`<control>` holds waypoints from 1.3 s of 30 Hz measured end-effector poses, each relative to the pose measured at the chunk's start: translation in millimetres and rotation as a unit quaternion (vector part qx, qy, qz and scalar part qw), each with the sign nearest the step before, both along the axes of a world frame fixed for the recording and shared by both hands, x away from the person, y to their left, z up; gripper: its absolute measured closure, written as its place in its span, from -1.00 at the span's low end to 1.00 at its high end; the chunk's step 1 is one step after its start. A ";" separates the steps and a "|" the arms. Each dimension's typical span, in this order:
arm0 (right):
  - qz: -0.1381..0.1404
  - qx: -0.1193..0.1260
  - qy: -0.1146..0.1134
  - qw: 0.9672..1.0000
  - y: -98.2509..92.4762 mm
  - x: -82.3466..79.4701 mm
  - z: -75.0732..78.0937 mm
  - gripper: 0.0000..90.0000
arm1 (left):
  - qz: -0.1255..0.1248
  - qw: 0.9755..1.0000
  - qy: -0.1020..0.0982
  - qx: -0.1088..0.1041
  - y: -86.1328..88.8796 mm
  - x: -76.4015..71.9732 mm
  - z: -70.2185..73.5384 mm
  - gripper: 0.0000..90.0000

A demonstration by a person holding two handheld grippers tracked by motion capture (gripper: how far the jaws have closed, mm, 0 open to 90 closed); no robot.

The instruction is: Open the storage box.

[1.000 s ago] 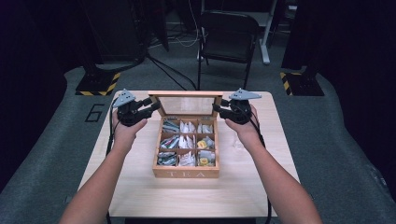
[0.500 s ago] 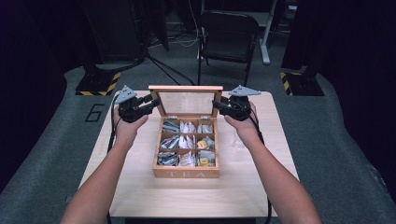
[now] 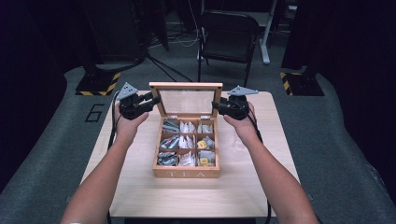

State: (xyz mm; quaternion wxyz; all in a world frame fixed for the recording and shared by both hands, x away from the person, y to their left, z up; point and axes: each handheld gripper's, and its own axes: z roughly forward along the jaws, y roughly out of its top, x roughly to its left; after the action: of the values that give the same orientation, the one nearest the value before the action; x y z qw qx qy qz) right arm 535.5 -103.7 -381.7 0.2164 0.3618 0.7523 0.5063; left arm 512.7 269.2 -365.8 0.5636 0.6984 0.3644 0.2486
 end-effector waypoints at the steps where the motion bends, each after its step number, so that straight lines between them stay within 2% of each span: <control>1: 0.001 -0.004 0.000 1.000 0.4 1.1 -1.3 0.30 | 0.000 1.000 0.001 0.000 -0.2 0.5 0.4 0.35; 8: 0.001 -0.007 0.019 1.000 2.4 7.8 -9.7 0.32 | 0.000 1.000 -0.001 -0.004 0.0 2.2 -0.6 0.36; 12: 0.004 -0.022 0.016 1.000 4.5 10.5 -13.7 0.34 | -0.001 1.000 0.000 -0.007 0.3 3.1 -1.1 0.35; 27: 0.006 -0.031 0.018 0.999 6.2 15.2 -19.5 0.35 | 0.004 1.000 0.001 -0.013 -0.4 7.1 -2.7 0.36; 33: 0.012 -0.011 0.031 0.999 1.3 19.0 -20.4 0.39 | 0.007 1.000 0.010 -0.014 -0.5 9.9 -0.8 0.34; 39: 0.002 -0.010 0.031 0.999 2.4 19.6 -20.5 0.40 | 0.007 1.000 0.015 -0.016 -0.1 11.7 -1.2 0.32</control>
State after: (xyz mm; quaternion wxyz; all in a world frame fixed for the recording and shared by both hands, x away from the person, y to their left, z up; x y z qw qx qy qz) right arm 555.1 -101.3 -402.2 0.1953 0.3737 0.7645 0.4876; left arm 524.4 269.2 -367.1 0.5673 0.6905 0.3815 0.2363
